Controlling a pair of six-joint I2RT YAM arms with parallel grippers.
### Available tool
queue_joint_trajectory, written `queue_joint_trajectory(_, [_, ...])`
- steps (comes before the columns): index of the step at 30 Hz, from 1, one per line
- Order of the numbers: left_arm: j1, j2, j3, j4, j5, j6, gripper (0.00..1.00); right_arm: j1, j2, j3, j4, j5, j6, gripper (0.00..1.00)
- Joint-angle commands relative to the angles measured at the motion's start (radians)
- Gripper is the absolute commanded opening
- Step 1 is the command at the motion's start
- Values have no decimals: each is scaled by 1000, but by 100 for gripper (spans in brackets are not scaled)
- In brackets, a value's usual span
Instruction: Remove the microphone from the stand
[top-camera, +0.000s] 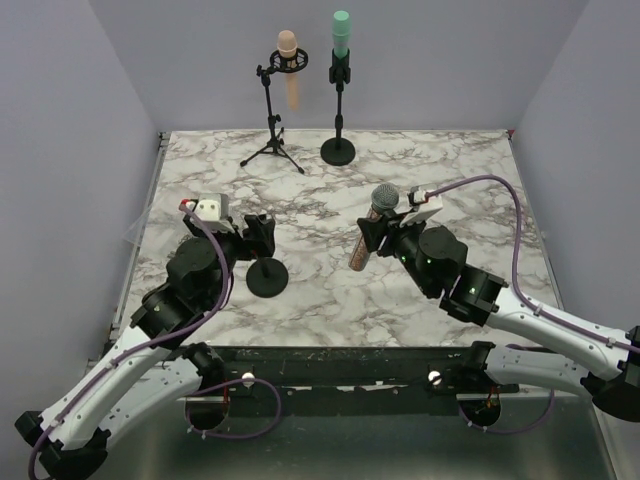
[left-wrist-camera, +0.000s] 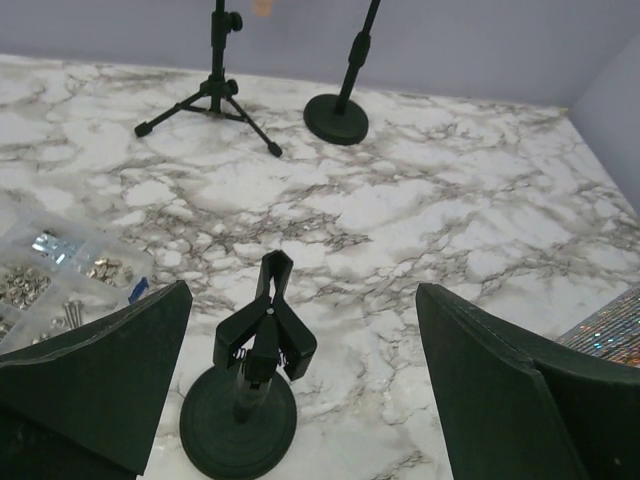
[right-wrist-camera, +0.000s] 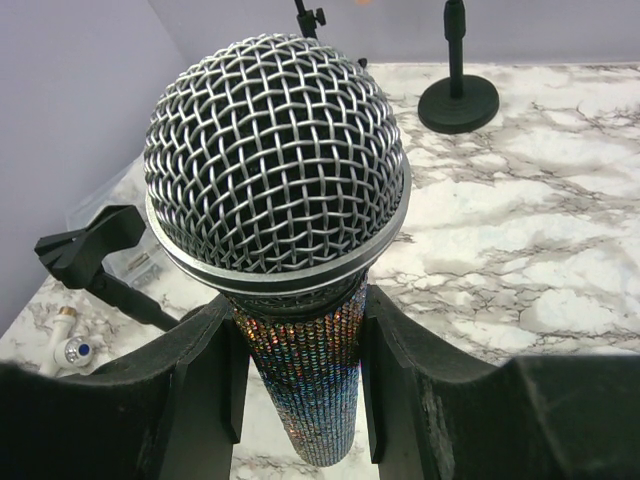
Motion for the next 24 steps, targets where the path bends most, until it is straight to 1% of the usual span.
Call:
queue_joint_trajectory(1, [-3, -34, 91, -37, 69, 92, 98, 3, -7, -25, -23, 16, 36, 1])
queue_joint_trajectory(8, [-3, -19, 224, -8, 76, 237, 98, 3, 31, -54, -54, 32, 82, 1])
queue_joint_trajectory(11, [-3, 11, 272, 40, 76, 311, 98, -1, 51, -75, -55, 61, 122, 1])
queue_joint_trajectory(14, [-3, 50, 282, 98, 66, 389, 98, -29, 83, -81, -48, 58, 164, 1])
queue_joint_trajectory(17, [-4, 84, 266, 141, 56, 447, 98, -109, 139, -66, -49, -25, 214, 1])
queue_joint_trajectory(18, [-4, 88, 253, 154, 51, 458, 98, -152, 166, -49, -55, -53, 231, 1])
queue_joint_trajectory(19, [-3, 94, 239, 165, 47, 470, 98, -188, 192, -28, -93, -92, 245, 1])
queue_joint_trajectory(21, [-4, 93, 198, 196, 40, 498, 98, -281, 260, 29, -133, -171, 256, 1])
queue_joint_trajectory(24, [-3, 81, 136, 245, 11, 543, 98, -390, 416, 195, -253, -221, 227, 1])
